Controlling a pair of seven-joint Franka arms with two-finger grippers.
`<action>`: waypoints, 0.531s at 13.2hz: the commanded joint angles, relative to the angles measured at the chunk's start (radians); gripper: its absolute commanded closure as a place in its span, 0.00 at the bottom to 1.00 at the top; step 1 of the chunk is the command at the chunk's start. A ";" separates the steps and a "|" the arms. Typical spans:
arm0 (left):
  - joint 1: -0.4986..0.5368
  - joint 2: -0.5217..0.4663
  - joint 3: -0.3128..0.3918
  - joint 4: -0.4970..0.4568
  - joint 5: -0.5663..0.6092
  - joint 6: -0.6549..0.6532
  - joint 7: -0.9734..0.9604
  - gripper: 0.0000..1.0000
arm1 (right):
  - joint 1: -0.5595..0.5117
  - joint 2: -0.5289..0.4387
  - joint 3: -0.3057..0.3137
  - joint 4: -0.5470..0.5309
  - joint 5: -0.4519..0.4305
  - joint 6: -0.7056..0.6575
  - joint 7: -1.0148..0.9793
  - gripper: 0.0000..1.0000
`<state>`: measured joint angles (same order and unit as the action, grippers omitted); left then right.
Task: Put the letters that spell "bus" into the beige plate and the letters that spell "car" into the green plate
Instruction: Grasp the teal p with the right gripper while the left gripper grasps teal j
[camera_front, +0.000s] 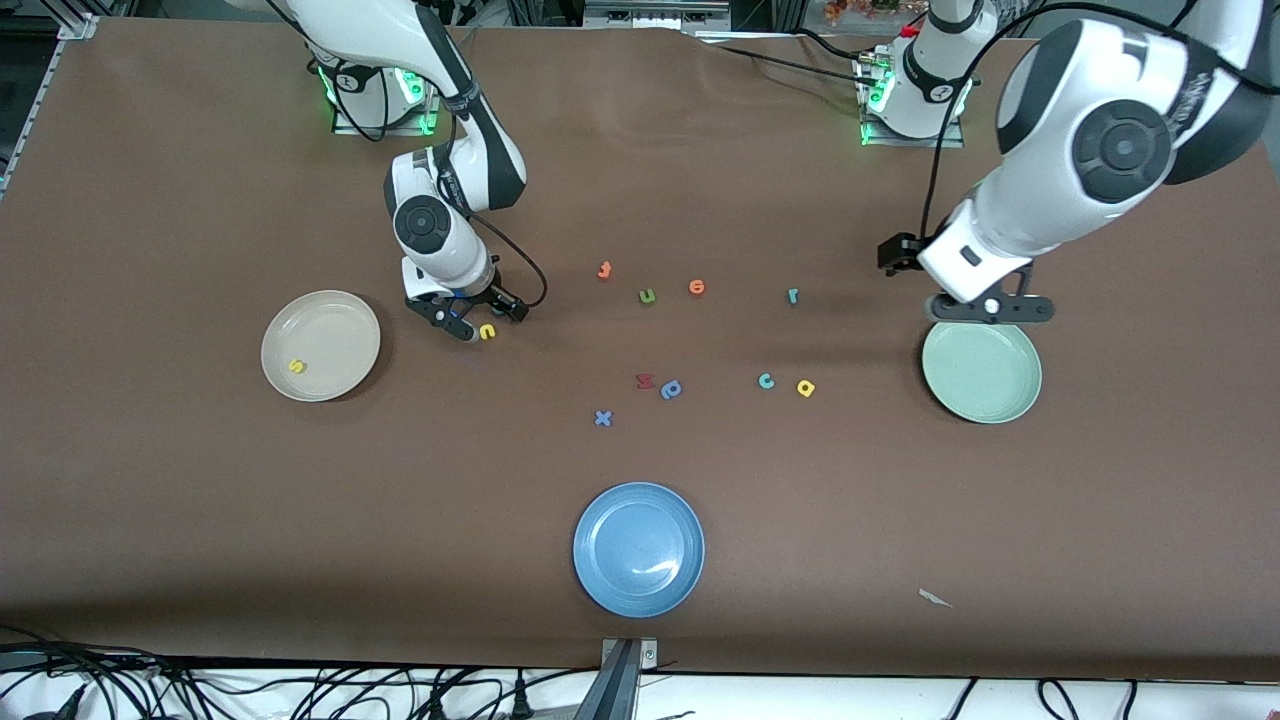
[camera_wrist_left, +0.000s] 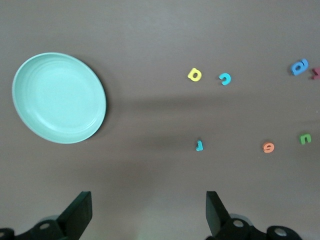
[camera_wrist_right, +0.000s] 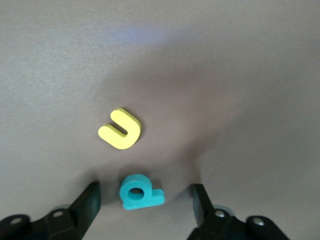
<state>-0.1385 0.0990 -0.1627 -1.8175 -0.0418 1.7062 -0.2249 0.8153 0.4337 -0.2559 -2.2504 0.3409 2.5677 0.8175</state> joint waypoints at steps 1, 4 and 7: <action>0.016 -0.039 -0.021 -0.104 -0.055 0.094 0.065 0.00 | -0.001 -0.026 0.012 -0.034 0.017 0.016 0.008 0.27; 0.007 -0.021 -0.035 -0.228 -0.073 0.254 0.067 0.00 | -0.001 -0.026 0.026 -0.034 0.017 0.012 0.009 0.29; -0.006 0.024 -0.057 -0.308 -0.073 0.409 0.064 0.00 | -0.001 -0.024 0.032 -0.034 0.017 0.009 0.008 0.46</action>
<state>-0.1386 0.1115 -0.2121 -2.0809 -0.0853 2.0436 -0.1874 0.8153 0.4261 -0.2390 -2.2516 0.3420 2.5695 0.8205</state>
